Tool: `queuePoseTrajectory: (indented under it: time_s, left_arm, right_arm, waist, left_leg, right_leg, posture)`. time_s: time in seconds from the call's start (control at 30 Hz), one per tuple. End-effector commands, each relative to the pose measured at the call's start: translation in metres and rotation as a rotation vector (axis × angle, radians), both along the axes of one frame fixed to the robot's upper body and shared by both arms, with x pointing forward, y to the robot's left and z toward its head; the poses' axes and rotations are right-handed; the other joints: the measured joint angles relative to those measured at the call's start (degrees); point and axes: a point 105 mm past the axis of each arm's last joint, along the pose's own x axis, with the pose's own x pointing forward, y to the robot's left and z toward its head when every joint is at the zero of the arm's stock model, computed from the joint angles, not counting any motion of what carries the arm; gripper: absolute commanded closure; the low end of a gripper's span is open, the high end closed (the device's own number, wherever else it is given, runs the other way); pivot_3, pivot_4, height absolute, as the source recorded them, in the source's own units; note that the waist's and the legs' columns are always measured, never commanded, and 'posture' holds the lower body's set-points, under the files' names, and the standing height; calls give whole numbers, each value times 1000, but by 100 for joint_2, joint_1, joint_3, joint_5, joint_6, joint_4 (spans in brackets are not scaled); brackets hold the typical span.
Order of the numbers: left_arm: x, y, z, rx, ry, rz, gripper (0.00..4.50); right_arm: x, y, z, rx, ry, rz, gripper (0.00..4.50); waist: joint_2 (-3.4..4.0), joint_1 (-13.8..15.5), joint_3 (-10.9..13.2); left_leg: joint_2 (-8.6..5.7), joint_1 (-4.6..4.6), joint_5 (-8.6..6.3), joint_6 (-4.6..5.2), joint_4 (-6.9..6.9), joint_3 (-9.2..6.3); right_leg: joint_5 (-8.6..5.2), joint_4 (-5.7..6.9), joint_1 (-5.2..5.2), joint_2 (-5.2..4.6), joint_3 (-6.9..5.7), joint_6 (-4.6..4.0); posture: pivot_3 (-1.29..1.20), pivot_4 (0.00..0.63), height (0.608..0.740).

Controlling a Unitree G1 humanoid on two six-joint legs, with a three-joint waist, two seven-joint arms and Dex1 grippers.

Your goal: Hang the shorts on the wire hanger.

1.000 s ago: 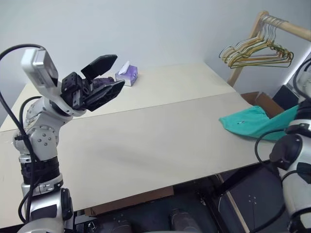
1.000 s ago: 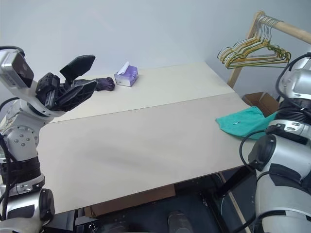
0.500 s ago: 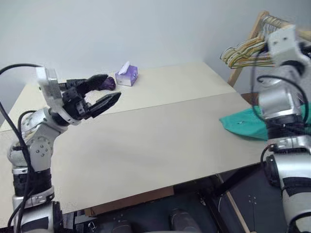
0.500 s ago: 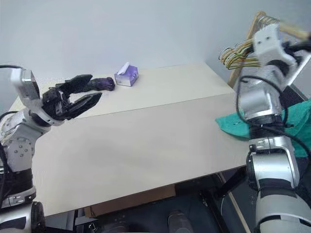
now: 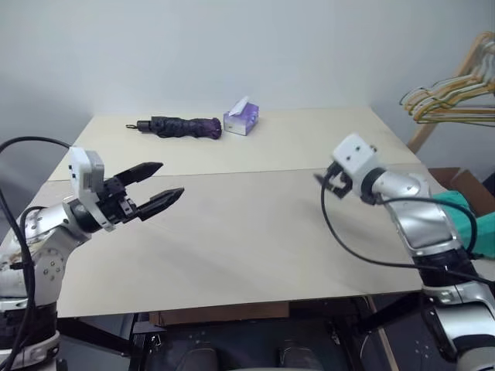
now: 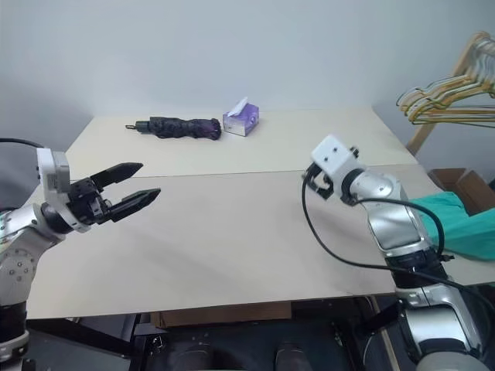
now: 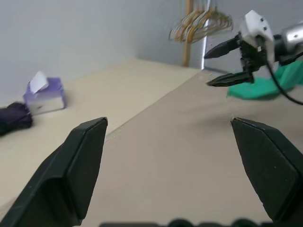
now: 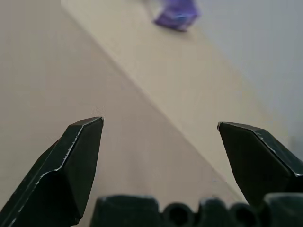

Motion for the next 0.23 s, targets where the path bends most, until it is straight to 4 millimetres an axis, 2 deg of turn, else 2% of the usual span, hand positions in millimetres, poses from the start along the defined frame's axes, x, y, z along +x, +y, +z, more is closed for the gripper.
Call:
queuePoseTrajectory:
  time_s: [0.03,0.23]
  left_arm:
    - [-3,-5,8,47,-41,-8,0]
    - [-2,-7,7,60,-18,-17,0]
  right_arm:
    - [-5,8,13,-27,-23,62,14]
    - [-11,10,-2,-69,32,81,14]
  waist:
    - [-1,50,0]
    - [-10,161,-1]
  left_leg:
    - [0,0,0,-1,0,0]
    - [0,-2,0,-1,0,1]
  right_leg:
    - [1,0,0,0,0,-1]
    - [0,-1,-2,1,-1,-1]
  posture:
    - [163,0,740]
    - [168,0,740]
